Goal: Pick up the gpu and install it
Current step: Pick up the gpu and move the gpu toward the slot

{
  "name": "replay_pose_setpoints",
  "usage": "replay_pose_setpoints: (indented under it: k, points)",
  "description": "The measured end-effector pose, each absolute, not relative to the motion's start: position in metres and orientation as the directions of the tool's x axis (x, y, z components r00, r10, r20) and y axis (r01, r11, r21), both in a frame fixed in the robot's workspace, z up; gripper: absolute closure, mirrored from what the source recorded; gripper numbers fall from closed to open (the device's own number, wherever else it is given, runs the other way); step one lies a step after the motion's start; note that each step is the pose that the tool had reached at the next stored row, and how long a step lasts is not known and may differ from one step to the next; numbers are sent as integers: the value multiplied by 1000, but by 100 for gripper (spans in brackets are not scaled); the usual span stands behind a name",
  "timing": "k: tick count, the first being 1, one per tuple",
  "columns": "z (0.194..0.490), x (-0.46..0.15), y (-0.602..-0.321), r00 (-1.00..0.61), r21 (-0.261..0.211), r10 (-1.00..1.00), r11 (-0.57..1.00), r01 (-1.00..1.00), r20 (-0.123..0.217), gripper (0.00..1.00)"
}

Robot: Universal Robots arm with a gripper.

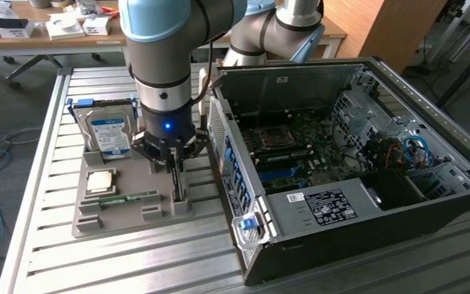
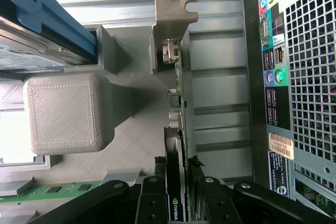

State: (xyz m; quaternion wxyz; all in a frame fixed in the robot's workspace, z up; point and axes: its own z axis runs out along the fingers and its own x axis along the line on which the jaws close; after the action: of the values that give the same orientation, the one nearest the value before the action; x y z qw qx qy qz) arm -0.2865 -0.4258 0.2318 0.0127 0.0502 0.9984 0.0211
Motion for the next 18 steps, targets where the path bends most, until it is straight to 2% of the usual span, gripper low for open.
replay_pose_setpoints:
  k: [18]
  points:
    - [232, -282, -426, -995, 43, 101, 994, 100, -23, 70]
